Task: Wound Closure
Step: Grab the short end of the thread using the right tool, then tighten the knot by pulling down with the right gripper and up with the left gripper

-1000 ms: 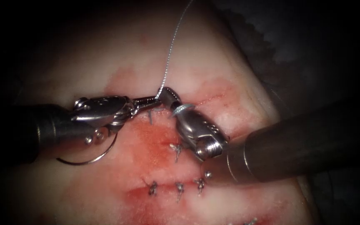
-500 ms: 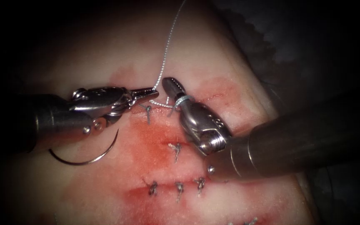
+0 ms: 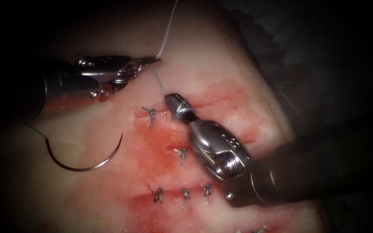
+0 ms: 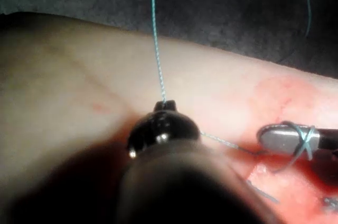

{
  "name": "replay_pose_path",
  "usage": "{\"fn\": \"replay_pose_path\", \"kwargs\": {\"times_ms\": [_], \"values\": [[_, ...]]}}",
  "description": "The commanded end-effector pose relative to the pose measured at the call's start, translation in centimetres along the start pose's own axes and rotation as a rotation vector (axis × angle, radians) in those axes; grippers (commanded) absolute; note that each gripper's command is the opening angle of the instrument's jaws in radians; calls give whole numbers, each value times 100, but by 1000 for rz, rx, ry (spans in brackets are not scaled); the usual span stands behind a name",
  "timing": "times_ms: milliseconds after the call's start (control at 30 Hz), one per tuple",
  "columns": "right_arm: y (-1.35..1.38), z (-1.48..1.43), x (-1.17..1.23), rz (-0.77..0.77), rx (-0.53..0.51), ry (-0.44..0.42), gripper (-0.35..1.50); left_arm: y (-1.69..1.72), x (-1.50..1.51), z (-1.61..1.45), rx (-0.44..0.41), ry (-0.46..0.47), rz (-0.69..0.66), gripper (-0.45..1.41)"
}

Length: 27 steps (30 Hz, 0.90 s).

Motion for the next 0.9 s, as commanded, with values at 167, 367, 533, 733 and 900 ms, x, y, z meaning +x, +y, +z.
{"fn": "replay_pose_path", "kwargs": {"times_ms": [167, 367, 533, 733, 900], "values": [[5, -19, 10, -7, -26, 54, -35, 20, -33, 36, -30, -60, 62, -45], [6, -31, 20, -24, -65, 98, -35, 34, -48, 50, -62, -81, 97, -45], [7, -38, 24, -29, -104, 128, -35, 42, -61, 58, -105, -110, 113, -45], [4, -39, 26, -82, -207, 209, -35, 53, -86, 71, -136, -172, 176, -45], [7, -33, 32, -154, -296, 249, -35, 61, -111, 83, -163, -207, 225, -45]]}}
